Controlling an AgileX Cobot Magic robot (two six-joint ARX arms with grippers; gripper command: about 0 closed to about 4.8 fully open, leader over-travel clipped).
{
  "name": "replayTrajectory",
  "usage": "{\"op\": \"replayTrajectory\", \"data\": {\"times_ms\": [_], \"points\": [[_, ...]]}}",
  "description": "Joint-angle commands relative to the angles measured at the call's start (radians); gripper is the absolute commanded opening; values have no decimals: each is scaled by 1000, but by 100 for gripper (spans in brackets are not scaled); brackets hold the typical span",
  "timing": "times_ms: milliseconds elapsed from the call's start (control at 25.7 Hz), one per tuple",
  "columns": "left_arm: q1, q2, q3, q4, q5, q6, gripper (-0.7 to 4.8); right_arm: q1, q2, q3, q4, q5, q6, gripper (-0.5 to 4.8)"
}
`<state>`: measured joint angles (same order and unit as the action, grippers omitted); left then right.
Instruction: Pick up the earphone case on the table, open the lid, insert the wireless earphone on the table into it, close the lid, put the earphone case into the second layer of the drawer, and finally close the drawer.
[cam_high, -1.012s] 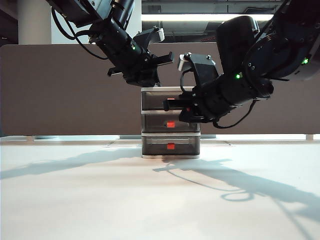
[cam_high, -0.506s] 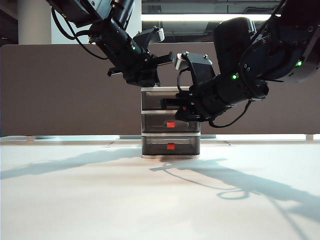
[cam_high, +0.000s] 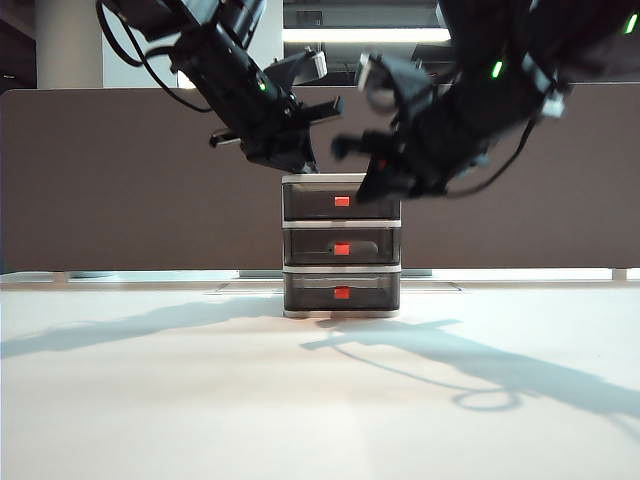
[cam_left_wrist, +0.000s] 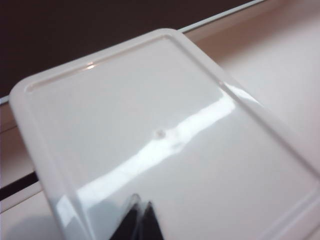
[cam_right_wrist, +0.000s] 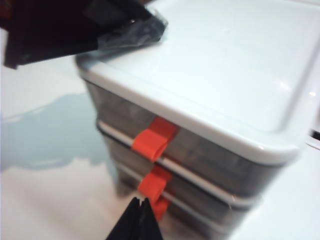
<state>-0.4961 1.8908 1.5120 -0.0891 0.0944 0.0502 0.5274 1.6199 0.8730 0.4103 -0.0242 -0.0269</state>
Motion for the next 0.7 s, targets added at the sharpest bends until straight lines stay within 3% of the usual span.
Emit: {"op": "replayTrajectory", "data": {"times_ms": [39,312,584,701], "points": [[0,-55,2,-29,3,-6,-6,0,-108,2,-177,-4,0,-1],[0,-161,0,-160,3,-69,-6,0,-337,-21,-441,0,-1,-1],[0,-263,-5,-347,3,-74,-6,0,-604,-190,-544,3,0,-1],[0,-308,-20,-363,3,-77,-6,0,-665,-233,-565,4,0,-1]]}}
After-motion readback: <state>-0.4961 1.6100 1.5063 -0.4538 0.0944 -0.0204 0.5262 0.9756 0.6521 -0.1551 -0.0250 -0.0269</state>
